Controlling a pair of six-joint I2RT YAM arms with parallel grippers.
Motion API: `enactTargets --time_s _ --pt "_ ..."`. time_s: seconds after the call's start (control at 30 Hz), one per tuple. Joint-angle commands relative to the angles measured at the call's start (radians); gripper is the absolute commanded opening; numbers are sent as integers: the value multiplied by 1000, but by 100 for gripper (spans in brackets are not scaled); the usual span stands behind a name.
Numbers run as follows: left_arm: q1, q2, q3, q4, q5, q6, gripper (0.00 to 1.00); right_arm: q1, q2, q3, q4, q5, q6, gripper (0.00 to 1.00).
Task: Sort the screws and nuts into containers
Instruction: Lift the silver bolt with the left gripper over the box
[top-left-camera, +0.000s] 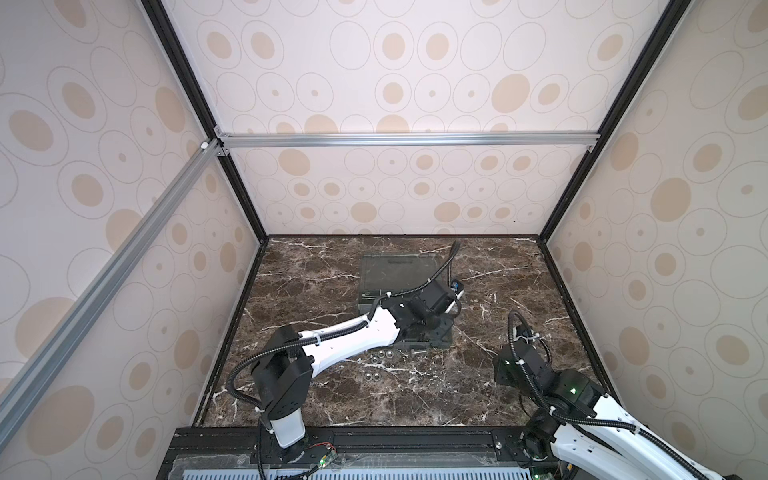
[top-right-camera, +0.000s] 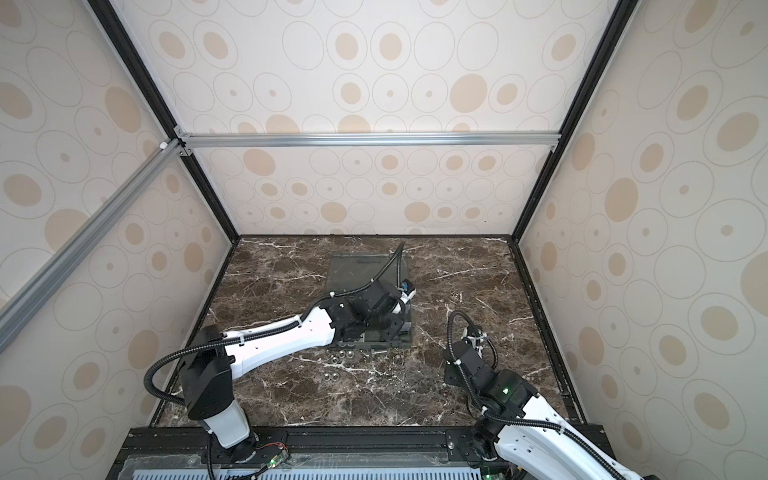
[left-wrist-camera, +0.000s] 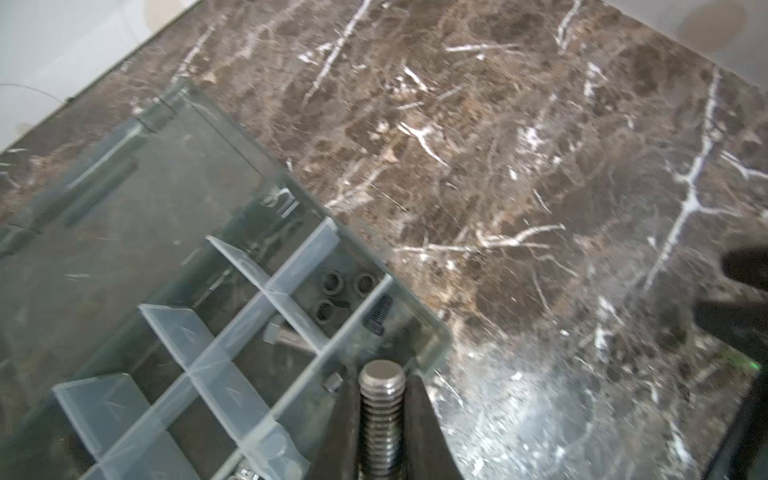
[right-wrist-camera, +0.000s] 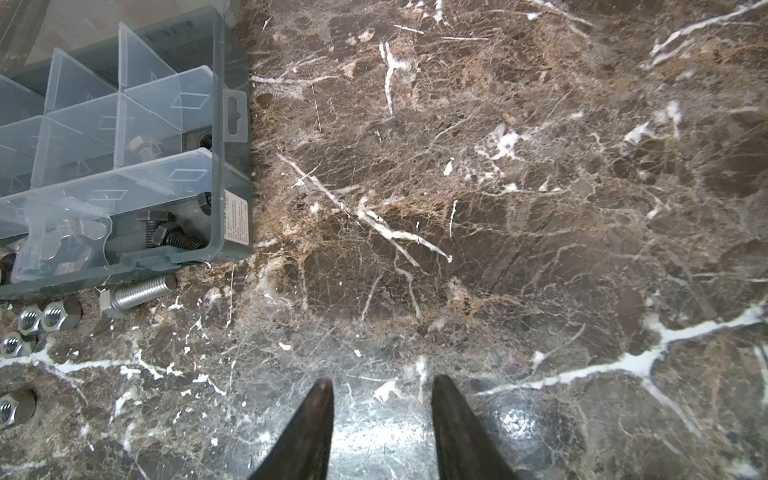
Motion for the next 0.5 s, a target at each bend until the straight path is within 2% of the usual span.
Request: enactTargets --time_s 0.0,0.23,0.47 --pt "66 46 65 -32 -2 86 8 -8 3 16 -5 35 -10 43" --pt "159 144 99 -28 44 124 8 -7 47 7 55 63 -11 42" --pt "182 174 59 -19 54 129 10 -8 121 13 89 46 -18 43"
